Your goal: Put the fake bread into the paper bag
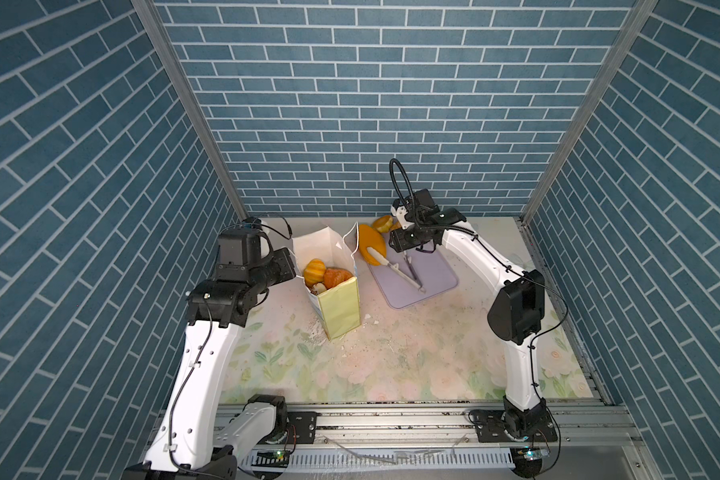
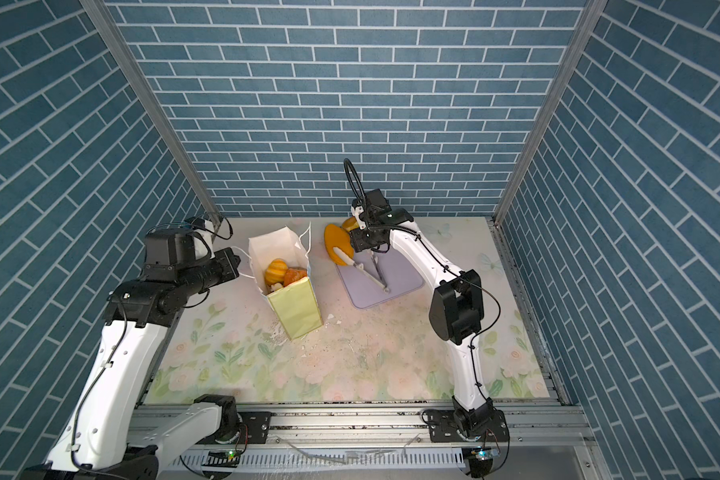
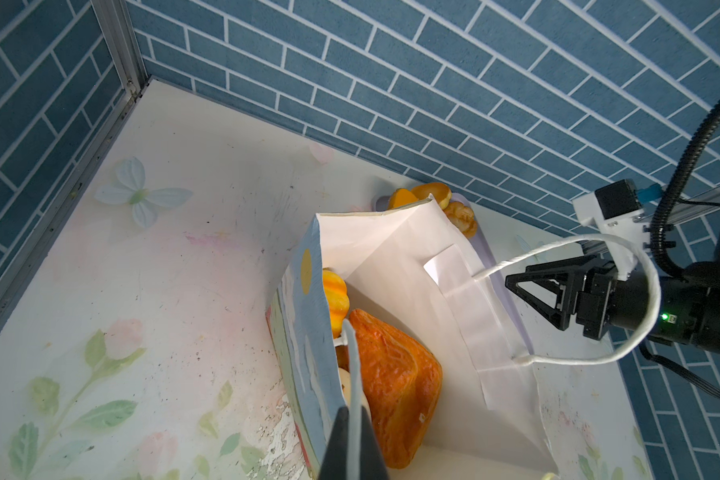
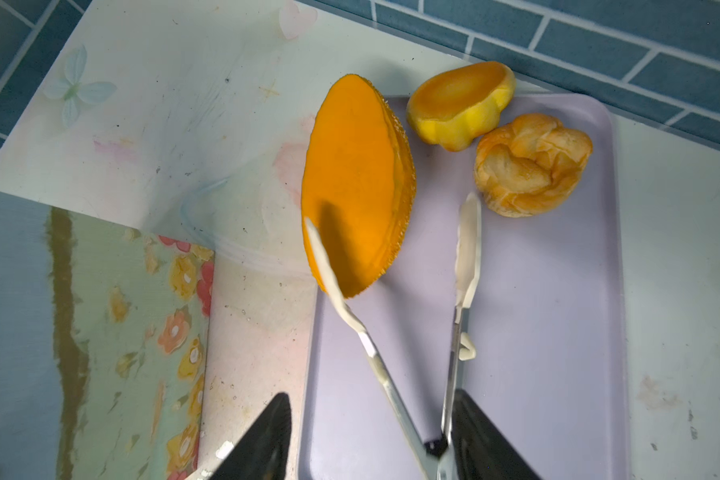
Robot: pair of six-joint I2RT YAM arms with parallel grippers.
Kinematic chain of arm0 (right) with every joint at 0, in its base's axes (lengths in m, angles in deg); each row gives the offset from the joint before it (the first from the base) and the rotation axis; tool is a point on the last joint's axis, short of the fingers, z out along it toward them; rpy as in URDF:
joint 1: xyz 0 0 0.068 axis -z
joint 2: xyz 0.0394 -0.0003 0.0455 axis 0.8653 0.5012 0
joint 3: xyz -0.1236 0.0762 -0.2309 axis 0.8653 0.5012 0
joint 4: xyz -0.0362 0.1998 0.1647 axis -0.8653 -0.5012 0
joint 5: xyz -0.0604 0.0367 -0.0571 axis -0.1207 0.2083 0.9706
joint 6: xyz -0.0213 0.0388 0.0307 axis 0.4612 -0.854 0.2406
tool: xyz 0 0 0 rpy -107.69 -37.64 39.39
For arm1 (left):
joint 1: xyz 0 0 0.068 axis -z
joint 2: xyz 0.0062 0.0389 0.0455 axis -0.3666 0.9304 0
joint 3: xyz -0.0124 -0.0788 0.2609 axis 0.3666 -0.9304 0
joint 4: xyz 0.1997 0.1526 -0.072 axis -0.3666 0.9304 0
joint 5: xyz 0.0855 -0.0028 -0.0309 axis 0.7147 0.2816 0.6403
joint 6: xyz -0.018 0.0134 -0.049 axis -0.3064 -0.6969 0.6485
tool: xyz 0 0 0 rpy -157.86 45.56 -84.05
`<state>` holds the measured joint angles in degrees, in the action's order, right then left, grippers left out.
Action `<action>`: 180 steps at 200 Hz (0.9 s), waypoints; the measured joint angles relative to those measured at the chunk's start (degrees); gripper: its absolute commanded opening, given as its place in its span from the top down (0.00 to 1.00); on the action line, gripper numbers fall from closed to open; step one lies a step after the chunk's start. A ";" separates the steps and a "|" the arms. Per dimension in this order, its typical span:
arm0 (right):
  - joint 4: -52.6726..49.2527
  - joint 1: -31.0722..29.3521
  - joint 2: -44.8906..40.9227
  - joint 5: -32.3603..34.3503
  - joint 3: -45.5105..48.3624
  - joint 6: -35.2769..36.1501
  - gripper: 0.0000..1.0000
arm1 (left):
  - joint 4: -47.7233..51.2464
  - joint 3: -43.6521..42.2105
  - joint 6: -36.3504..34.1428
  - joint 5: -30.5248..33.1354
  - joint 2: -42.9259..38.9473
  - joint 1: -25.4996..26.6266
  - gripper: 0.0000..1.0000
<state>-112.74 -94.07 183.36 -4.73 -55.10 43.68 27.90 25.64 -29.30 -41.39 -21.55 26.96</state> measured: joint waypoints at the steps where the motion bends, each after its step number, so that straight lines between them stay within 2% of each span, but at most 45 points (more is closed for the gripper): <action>1: 0.04 0.00 0.09 0.00 0.00 -0.07 0.40 | 0.00 0.00 0.00 0.00 0.00 0.00 1.00; 29: 0.42 -0.09 2.25 0.20 0.63 -0.44 0.39 | 0.00 0.00 0.04 0.00 -0.02 0.00 1.00; 48: 2.03 -0.04 1.60 0.87 5.11 -0.26 0.35 | 0.02 0.00 0.04 0.09 -0.02 0.00 1.00; 82: 3.50 1.33 -4.02 1.07 17.27 2.38 0.31 | 0.02 0.00 0.02 0.17 -0.02 0.00 1.00; 120: 4.02 5.66 -11.06 0.24 24.92 8.09 0.30 | 0.02 0.00 0.04 0.15 0.00 0.00 1.00; 180: 4.07 6.51 -9.29 -0.96 26.18 16.65 0.33 | 0.02 0.00 0.04 0.17 0.00 0.00 1.00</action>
<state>-108.67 -87.56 174.07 -5.69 -28.92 60.33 27.92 25.64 -29.26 -41.21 -21.55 26.96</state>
